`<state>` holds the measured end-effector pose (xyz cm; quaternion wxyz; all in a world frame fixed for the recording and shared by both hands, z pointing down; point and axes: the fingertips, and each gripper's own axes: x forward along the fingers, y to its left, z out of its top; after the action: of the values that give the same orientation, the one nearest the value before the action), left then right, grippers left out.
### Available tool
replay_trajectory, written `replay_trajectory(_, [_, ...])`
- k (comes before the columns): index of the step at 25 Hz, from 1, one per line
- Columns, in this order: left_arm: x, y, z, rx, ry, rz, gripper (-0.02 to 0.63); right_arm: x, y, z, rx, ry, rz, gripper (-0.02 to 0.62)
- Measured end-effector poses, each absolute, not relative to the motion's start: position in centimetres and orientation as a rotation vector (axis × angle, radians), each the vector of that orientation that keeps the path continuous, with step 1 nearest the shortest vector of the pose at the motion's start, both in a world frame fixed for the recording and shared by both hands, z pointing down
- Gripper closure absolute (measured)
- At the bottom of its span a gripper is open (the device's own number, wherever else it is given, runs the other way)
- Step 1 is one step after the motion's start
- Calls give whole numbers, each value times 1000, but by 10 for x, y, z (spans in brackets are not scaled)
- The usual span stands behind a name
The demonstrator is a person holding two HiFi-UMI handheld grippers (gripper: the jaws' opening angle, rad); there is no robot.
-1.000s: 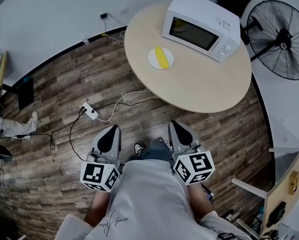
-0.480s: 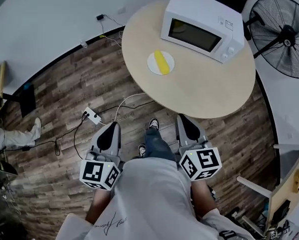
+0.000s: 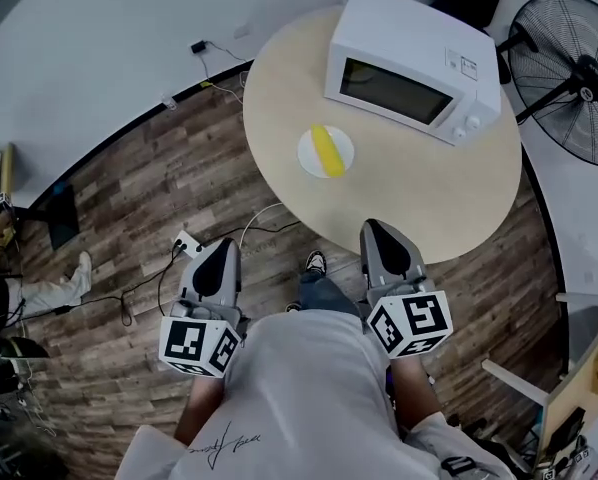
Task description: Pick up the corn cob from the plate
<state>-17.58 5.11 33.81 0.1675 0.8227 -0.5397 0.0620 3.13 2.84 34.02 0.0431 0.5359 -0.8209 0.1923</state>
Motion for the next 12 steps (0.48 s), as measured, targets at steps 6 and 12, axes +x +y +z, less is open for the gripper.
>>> replay_trajectory(6, [-166,13,337,2341,-1540,174,609,43,-13,336,1636,-2517,573,580])
replay_trajectory(12, [-146,-21,337,2363,-1539,164,609,53,-42,337,1609,-2542,565,577])
